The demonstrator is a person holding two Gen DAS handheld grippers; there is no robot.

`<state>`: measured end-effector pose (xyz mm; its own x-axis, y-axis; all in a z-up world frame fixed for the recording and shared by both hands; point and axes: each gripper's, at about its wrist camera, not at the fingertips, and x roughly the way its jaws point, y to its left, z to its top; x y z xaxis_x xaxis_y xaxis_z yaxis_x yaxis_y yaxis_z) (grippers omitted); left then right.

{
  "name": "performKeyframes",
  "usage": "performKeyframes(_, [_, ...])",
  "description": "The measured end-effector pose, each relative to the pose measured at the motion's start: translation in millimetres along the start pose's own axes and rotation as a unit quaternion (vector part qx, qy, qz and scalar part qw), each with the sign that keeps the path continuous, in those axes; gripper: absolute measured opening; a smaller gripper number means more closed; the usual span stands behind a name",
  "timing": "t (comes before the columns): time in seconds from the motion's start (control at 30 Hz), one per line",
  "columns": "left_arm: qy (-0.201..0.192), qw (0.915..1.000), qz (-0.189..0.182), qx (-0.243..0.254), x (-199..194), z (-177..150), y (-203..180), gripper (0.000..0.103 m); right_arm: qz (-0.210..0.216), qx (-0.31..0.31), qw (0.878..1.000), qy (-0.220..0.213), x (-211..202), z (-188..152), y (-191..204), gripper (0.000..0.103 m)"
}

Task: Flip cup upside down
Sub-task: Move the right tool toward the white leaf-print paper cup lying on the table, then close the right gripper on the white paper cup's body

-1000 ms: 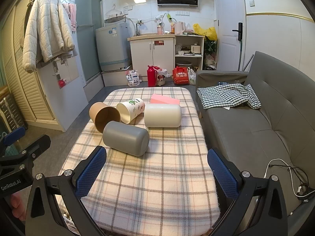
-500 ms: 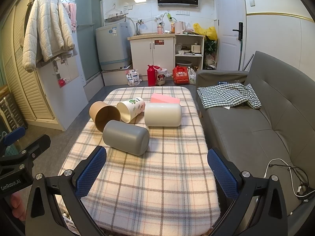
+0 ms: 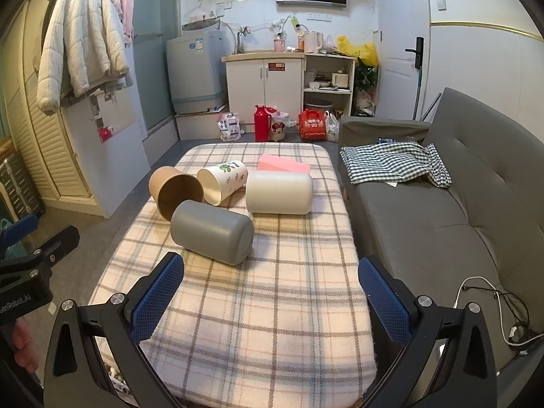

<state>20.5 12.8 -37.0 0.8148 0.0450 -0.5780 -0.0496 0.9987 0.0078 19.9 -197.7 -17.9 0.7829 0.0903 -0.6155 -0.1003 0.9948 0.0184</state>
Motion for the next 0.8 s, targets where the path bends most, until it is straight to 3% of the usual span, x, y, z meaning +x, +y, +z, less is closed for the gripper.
performKeyframes(0.23, [0.043, 0.9988, 0.023, -0.012, 37, 7, 8, 0.103, 0.046, -0.090, 0.994, 0.046, 37, 39, 0, 0.103])
performKeyframes(0.33, [0.054, 0.9978, 0.033, -0.020, 52, 14, 13, 0.103, 0.053, -0.167, 0.983, 0.051, 55, 69, 13, 0.103])
performKeyframes(0.4, [0.061, 0.9969, 0.039, -0.030, 64, 21, 18, 0.103, 0.065, -0.227, 0.970, 0.059, 70, 88, 26, 0.103])
performKeyframes(0.47, [0.069, 0.9958, 0.044, -0.042, 77, 30, 23, 0.103, 0.073, -0.293, 0.951, 0.066, 87, 102, 41, 0.103])
performKeyframes(0.57, [0.078, 0.9942, 0.053, -0.051, 95, 38, 28, 0.103, 0.081, -0.394, 0.911, 0.086, 121, 116, 64, 0.103])
performKeyframes(0.63, [0.084, 0.9930, 0.061, -0.056, 109, 44, 34, 0.103, 0.086, -0.462, 0.877, 0.102, 147, 122, 77, 0.103])
performKeyframes(0.67, [0.087, 0.9924, 0.064, -0.059, 115, 46, 37, 0.103, 0.086, -0.484, 0.865, 0.104, 155, 122, 80, 0.103])
performKeyframes(0.73, [0.093, 0.9910, 0.072, -0.063, 126, 47, 43, 0.103, 0.083, -0.549, 0.825, 0.107, 182, 124, 88, 0.103])
performKeyframes(0.8, [0.103, 0.9892, 0.078, -0.070, 138, 49, 49, 0.103, 0.086, -0.592, 0.794, 0.110, 201, 122, 95, 0.103])
